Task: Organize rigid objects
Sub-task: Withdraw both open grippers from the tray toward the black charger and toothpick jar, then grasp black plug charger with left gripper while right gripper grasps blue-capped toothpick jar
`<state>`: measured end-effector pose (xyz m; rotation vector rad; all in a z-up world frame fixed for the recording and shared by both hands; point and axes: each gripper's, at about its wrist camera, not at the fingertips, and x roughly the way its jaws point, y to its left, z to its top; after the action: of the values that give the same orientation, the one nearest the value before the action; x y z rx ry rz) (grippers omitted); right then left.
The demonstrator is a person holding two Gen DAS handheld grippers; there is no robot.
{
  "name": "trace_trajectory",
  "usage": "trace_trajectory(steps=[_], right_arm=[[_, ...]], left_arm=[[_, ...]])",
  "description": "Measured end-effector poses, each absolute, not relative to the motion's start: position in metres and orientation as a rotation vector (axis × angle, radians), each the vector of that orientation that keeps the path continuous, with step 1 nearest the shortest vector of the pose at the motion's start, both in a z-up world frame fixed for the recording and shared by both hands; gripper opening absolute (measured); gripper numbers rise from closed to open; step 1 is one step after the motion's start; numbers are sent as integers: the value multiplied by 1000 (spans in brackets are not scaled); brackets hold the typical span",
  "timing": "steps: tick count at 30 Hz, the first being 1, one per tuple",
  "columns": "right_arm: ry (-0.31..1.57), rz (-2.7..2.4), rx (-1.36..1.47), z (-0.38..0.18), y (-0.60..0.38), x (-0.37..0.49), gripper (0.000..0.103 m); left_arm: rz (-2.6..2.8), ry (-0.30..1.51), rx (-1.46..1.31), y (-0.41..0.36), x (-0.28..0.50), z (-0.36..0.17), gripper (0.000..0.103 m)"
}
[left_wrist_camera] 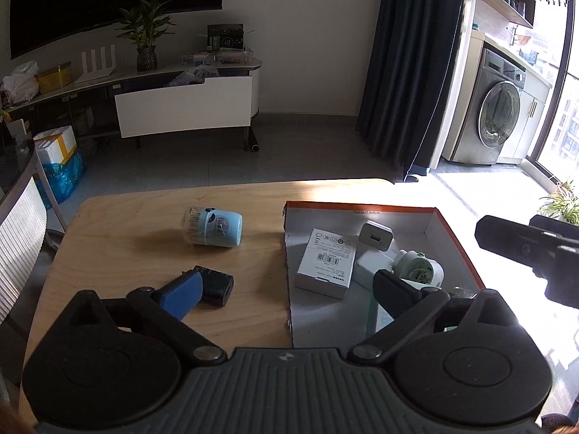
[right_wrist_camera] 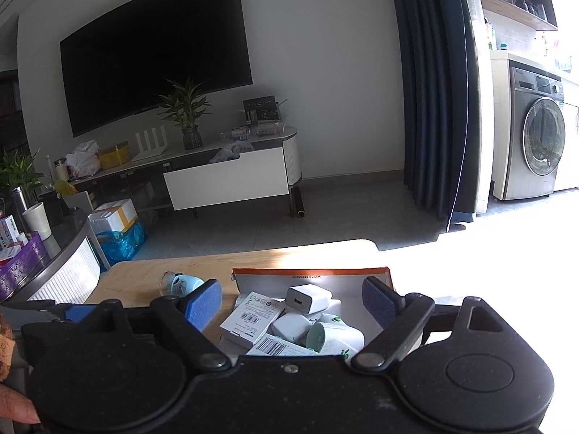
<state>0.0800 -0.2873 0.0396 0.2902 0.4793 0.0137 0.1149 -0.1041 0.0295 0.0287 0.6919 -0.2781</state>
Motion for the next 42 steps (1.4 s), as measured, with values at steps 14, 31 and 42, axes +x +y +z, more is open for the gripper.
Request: trace_trajectory(steps=[14, 31, 42], right_arm=[[519, 114, 252, 38, -238, 91, 100], [559, 182, 233, 28, -209, 104, 100], [564, 183, 249, 22, -212, 107, 100]], left_arm=[[-149, 738, -28, -39, 113, 13, 103], [-101, 775, -57, -10, 123, -3, 103], [-154, 769, -9, -15, 139, -18, 103]])
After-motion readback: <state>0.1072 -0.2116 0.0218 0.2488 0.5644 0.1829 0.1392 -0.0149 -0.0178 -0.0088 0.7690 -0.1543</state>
